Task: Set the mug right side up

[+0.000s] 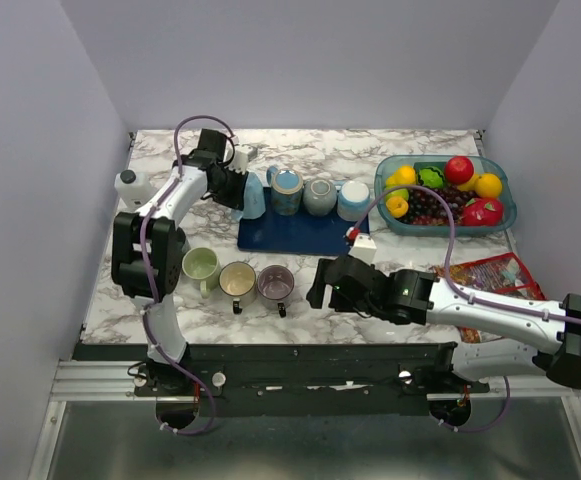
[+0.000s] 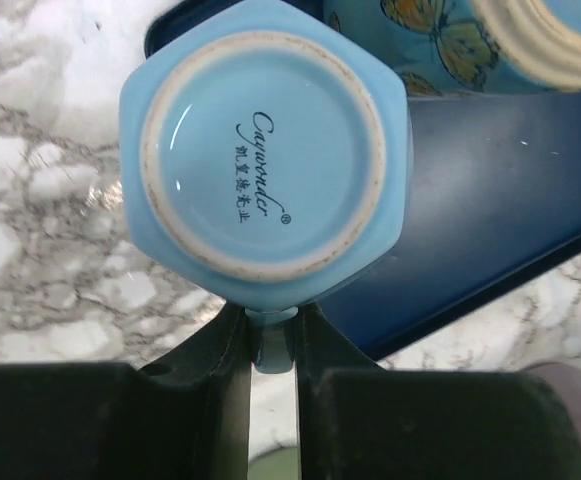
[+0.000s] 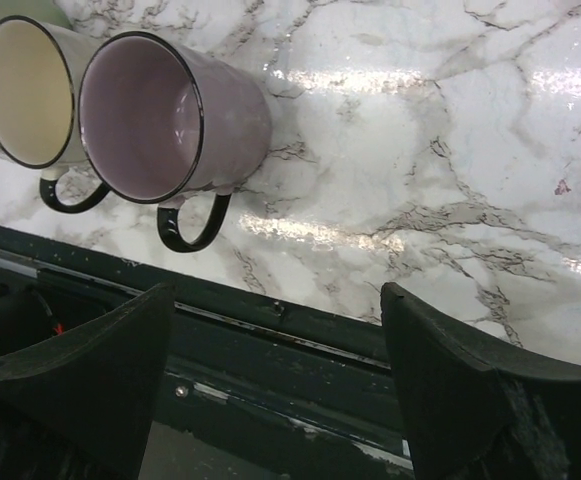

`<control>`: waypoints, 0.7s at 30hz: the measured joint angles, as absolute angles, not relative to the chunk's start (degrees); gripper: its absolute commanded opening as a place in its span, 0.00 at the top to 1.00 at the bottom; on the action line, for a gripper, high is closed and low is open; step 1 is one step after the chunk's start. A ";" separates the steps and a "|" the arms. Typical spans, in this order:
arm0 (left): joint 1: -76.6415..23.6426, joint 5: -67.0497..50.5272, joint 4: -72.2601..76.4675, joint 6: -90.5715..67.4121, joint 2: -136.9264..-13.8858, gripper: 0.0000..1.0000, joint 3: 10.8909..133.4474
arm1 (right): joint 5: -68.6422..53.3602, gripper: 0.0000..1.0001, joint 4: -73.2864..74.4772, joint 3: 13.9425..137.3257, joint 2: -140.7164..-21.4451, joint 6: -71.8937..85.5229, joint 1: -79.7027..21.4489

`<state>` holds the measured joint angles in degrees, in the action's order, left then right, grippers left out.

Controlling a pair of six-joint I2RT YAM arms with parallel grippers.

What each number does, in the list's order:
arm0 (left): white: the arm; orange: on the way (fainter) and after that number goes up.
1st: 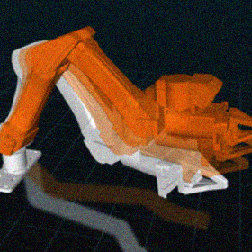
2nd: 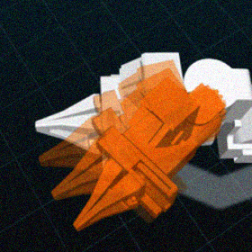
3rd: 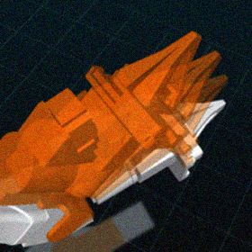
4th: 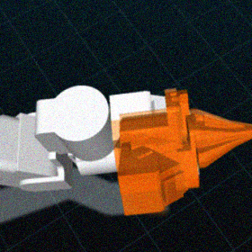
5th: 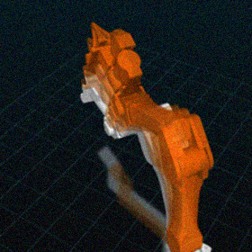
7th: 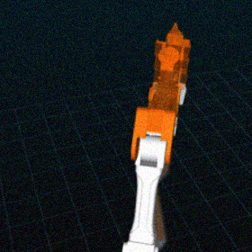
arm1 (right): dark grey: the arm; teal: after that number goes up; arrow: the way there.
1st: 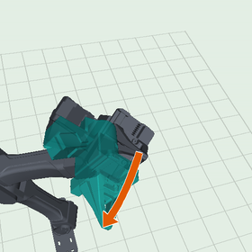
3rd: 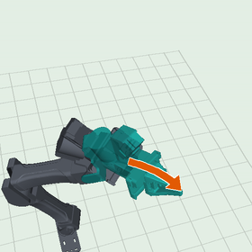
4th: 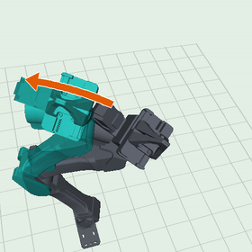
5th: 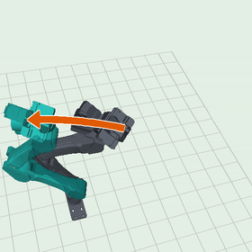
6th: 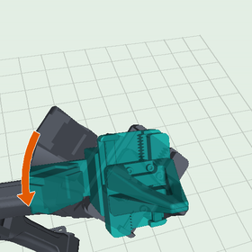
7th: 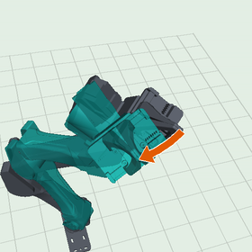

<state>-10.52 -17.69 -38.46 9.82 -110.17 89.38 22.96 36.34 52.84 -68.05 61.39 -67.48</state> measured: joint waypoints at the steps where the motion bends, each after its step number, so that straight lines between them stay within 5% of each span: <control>1: -10.63 -17.69 -38.39 8.21 -108.71 1.00 88.01 | 22.83 0.09 35.90 52.84 -67.77 61.23 -67.48; 10: -11.70 -22.61 -33.67 -9.67 -92.05 1.00 75.92 | 20.64 0.02 30.37 52.86 -63.09 56.88 -67.48; 21: -16.91 -39.33 -3.38 -43.77 -62.65 1.00 60.27 | 16.16 0.04 13.39 52.97 -53.10 46.22 -66.98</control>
